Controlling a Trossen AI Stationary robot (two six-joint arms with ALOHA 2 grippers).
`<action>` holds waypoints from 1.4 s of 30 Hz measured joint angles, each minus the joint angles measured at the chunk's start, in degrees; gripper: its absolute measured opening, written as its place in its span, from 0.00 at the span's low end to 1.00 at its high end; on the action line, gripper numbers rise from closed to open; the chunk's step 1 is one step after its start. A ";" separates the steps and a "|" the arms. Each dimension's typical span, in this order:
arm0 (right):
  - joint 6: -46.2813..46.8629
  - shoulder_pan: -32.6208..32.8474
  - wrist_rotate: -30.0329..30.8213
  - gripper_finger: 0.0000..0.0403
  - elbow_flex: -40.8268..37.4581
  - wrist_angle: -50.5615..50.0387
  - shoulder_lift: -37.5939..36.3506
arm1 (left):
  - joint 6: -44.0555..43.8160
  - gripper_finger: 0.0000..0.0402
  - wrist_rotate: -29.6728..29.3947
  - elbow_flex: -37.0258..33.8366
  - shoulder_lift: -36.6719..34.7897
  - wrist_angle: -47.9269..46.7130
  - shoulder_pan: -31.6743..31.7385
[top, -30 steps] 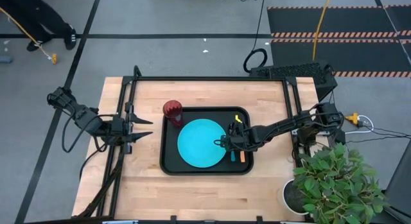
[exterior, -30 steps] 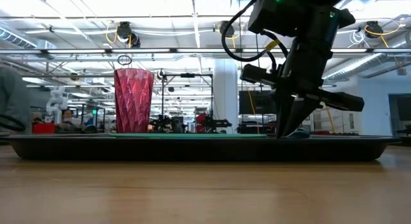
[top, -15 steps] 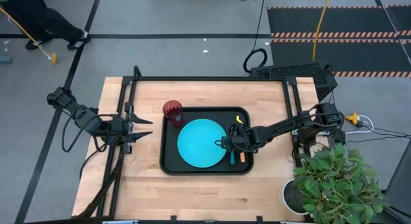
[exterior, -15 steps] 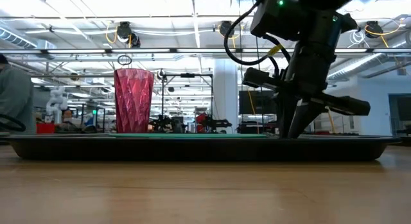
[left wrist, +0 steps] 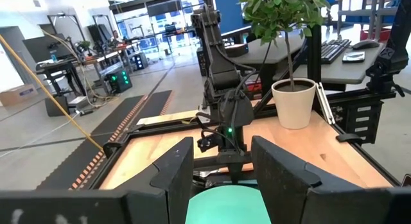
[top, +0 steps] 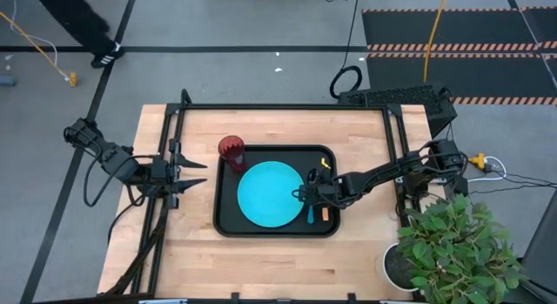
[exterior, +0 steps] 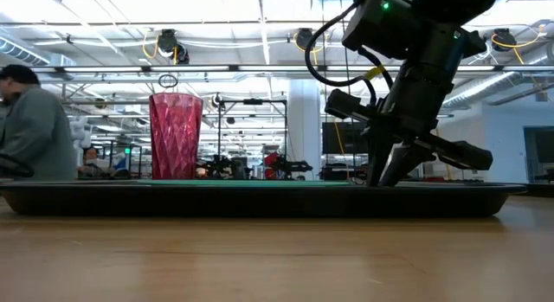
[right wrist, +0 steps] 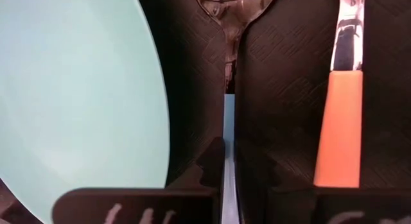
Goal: Pick and place plate/cup/fork/spoon on tray
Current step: Put the spoon on the black food tray
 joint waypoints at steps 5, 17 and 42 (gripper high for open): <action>-2.06 0.00 0.73 0.04 -0.02 0.00 0.00 | 0.00 0.40 0.00 0.00 0.00 0.00 0.00; -4.48 -0.02 3.17 0.04 -0.07 0.04 -0.24 | 0.09 0.40 0.00 0.00 0.00 0.02 0.00; -4.53 -0.07 2.62 0.04 -0.13 1.88 -0.26 | 0.09 0.40 0.00 0.00 0.00 0.04 0.00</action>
